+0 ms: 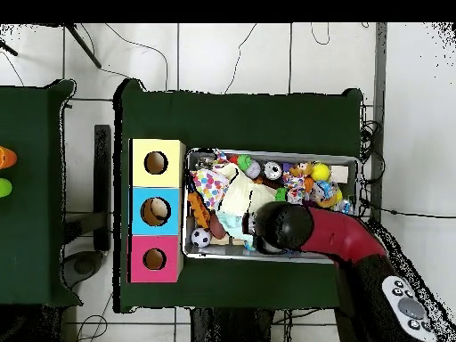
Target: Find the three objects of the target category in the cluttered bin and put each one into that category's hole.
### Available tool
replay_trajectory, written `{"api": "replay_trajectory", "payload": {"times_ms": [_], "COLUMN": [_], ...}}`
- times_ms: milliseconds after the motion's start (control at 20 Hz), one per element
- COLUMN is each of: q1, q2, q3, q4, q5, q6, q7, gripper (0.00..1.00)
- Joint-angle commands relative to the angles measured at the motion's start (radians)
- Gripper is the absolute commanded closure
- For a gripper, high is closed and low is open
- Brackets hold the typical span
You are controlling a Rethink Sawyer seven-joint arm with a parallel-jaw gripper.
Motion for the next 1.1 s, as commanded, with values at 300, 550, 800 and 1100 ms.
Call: {"api": "replay_trajectory", "payload": {"times_ms": [300, 550, 800, 1100], "q1": [-0.104, -0.109, -0.127, -0.135], "q2": [0.068, 0.045, 0.049, 0.058], "q3": [0.13, 0.142, 0.153, 0.165], "q4": [-0.109, -0.116, -0.152, -0.173], "q5": [-0.104, -0.108, -0.116, -0.134], "q6": [0.168, 0.219, 0.274, 0.29], "q7": [-0.226, -0.211, -0.234, -0.234], "gripper": [0.0, 0.0, 0.0, 0.0]}}
